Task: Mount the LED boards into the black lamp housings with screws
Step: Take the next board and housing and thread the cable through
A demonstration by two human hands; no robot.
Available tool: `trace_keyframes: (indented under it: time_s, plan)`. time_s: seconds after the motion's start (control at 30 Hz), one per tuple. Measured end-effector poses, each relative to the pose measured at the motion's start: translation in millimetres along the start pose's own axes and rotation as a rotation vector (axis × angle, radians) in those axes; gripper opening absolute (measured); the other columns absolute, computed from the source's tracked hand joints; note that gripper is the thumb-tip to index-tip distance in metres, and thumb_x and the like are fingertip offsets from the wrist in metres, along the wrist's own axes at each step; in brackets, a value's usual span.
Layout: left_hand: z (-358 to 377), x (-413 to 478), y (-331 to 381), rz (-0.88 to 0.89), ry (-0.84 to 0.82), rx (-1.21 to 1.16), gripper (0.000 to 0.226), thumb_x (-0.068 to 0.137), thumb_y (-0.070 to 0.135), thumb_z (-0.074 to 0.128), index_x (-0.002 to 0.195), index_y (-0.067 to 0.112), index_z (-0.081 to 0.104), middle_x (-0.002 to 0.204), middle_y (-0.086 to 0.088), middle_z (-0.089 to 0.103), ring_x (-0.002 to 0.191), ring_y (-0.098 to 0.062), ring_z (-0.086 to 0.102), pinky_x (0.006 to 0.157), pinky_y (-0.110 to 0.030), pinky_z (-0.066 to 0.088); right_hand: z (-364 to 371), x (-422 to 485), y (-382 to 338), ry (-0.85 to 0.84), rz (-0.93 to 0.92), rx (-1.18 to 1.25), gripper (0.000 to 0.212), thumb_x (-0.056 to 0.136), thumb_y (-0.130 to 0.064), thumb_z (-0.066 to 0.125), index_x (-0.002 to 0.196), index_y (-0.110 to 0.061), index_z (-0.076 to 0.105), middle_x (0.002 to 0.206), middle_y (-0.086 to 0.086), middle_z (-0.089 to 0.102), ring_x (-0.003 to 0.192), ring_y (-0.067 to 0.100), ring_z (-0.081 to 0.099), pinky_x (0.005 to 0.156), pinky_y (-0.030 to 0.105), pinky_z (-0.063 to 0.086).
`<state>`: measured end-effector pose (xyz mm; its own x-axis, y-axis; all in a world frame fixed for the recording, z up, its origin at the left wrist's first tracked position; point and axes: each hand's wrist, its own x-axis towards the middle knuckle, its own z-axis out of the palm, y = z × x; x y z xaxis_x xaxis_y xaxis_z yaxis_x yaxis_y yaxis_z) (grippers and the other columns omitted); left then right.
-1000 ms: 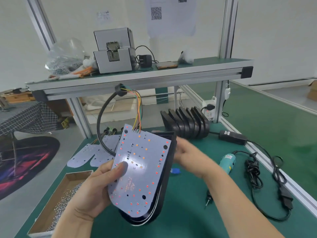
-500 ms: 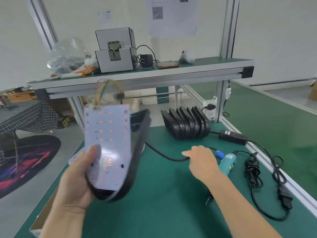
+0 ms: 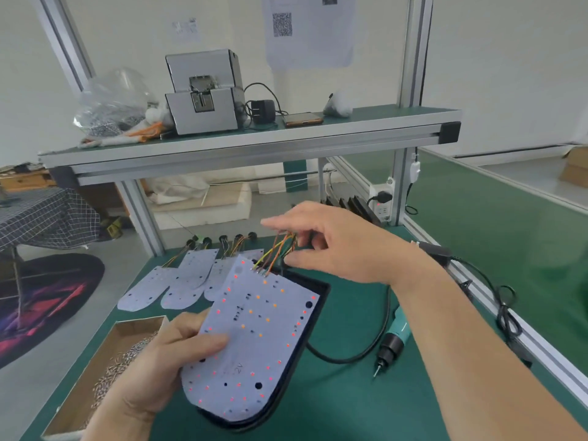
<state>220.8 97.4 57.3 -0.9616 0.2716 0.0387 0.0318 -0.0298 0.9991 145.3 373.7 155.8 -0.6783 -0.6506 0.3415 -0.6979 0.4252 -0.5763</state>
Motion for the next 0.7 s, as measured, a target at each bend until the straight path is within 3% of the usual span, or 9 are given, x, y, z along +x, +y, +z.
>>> trace_keyframes:
  time_s: [0.1, 0.17, 0.23, 0.3, 0.37, 0.43, 0.57, 0.7]
  plan:
    - [1.4, -2.5, 8.1, 0.042, -0.075, 0.063, 0.050, 0.070, 0.037, 0.086, 0.095, -0.004, 0.077, 0.106, -0.013, 0.075, 0.089, -0.026, 0.073, 0.074, -0.031, 0.057, 6.9, 3.7, -0.3, 0.026, 0.031, -0.072, 0.042, 0.089, -0.016, 0.076, 0.130, -0.025, 0.068, 0.109, -0.004, 0.061, 0.079, 0.006, 0.055, 0.076, 0.010, 0.037]
    - [3.6, -3.6, 12.3, 0.064, -0.091, 0.090, 0.042, 0.073, 0.036, 0.084, 0.093, 0.000, 0.078, 0.105, -0.008, 0.075, 0.088, -0.021, 0.073, 0.074, -0.028, 0.056, 11.4, 0.5, 2.3, 0.002, 0.037, -0.091, 0.042, 0.087, -0.016, 0.078, 0.126, -0.028, 0.069, 0.115, -0.007, 0.057, 0.084, 0.007, 0.058, 0.076, 0.010, 0.038]
    - [5.1, -3.6, 14.2, 0.086, -0.093, 0.127, 0.041, 0.075, 0.036, 0.082, 0.095, 0.001, 0.078, 0.108, -0.007, 0.074, 0.091, -0.022, 0.072, 0.076, -0.029, 0.056, 13.9, -2.1, 6.0, -0.005, 0.059, -0.093, 0.040, 0.086, -0.014, 0.078, 0.122, -0.031, 0.070, 0.114, -0.005, 0.061, 0.087, 0.011, 0.061, 0.080, 0.019, 0.047]
    - [5.8, -2.4, 14.4, 0.110, -0.084, 0.197, 0.042, 0.078, 0.034, 0.078, 0.103, 0.000, 0.077, 0.119, -0.010, 0.069, 0.102, -0.029, 0.070, 0.083, -0.035, 0.056, 17.6, -3.4, 8.4, 0.027, 0.069, -0.094, 0.029, 0.086, -0.012, 0.078, 0.113, -0.023, 0.075, 0.102, 0.001, 0.067, 0.084, 0.015, 0.064, 0.084, 0.033, 0.051]
    - [8.1, -1.8, 14.2, 0.132, -0.081, 0.256, 0.043, 0.078, 0.030, 0.074, 0.108, -0.001, 0.075, 0.123, -0.013, 0.066, 0.109, -0.034, 0.067, 0.090, -0.041, 0.054, 21.0, -5.5, 10.4, 0.035, 0.042, -0.129, 0.021, 0.086, -0.012, 0.078, 0.107, -0.017, 0.077, 0.095, 0.003, 0.069, 0.082, 0.017, 0.064, 0.082, 0.038, 0.050]
    - [12.8, -1.9, 14.5, 0.152, -0.059, 0.314, 0.044, 0.076, 0.031, 0.072, 0.108, 0.001, 0.076, 0.122, -0.011, 0.066, 0.109, -0.034, 0.066, 0.090, -0.042, 0.053, 25.0, -7.3, 12.9, 0.028, 0.002, -0.136, 0.017, 0.086, -0.013, 0.079, 0.103, -0.015, 0.078, 0.093, 0.003, 0.069, 0.083, 0.018, 0.065, 0.080, 0.037, 0.051]
    - [25.6, -2.1, 13.4, 0.208, 0.007, 0.449, 0.043, 0.071, 0.037, 0.069, 0.091, 0.000, 0.078, 0.109, -0.005, 0.068, 0.101, -0.028, 0.066, 0.081, -0.037, 0.051, 29.7, -10.0, 21.8, 0.074, -0.076, -0.151, 0.016, 0.089, -0.016, 0.077, 0.104, -0.013, 0.080, 0.096, 0.000, 0.062, 0.085, 0.009, 0.054, 0.079, 0.019, 0.042]
    - [35.1, -2.2, 14.7, 0.262, 0.050, 0.465, 0.041, 0.068, 0.038, 0.067, 0.076, -0.001, 0.075, 0.097, 0.000, 0.068, 0.095, -0.022, 0.063, 0.077, -0.025, 0.047, 32.4, -13.5, 28.4, 0.058, -0.069, -0.123, 0.021, 0.090, -0.017, 0.074, 0.111, -0.013, 0.078, 0.122, -0.001, 0.063, 0.110, 0.009, 0.052, 0.098, 0.019, 0.039]
